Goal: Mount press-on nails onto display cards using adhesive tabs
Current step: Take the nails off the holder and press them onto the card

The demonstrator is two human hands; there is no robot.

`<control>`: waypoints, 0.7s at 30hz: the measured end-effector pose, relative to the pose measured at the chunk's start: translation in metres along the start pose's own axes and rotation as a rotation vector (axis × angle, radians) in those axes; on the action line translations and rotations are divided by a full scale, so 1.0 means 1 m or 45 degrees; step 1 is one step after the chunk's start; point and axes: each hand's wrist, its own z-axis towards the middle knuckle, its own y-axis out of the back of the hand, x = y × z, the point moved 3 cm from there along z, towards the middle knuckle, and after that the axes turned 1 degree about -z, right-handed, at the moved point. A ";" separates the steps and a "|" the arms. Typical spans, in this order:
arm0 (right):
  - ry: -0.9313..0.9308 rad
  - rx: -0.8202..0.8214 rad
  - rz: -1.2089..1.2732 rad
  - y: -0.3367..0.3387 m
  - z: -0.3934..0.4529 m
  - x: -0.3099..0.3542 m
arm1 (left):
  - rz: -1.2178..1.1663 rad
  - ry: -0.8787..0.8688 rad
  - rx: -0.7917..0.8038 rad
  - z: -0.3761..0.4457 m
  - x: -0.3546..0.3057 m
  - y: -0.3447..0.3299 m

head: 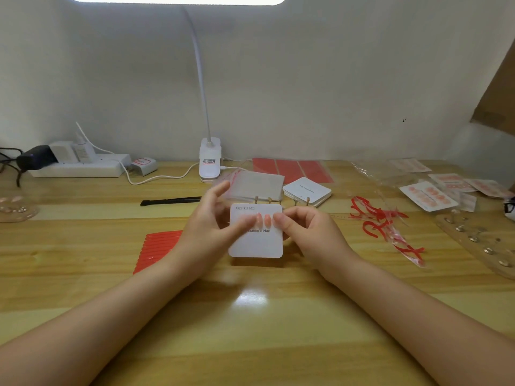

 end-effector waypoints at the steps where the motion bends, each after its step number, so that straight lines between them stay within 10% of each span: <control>1: 0.014 0.011 0.018 -0.001 -0.001 0.001 | -0.097 0.082 -0.017 0.001 0.002 0.001; 21: -0.071 0.091 0.358 -0.001 0.000 0.002 | -0.479 0.247 -0.026 0.000 0.005 -0.003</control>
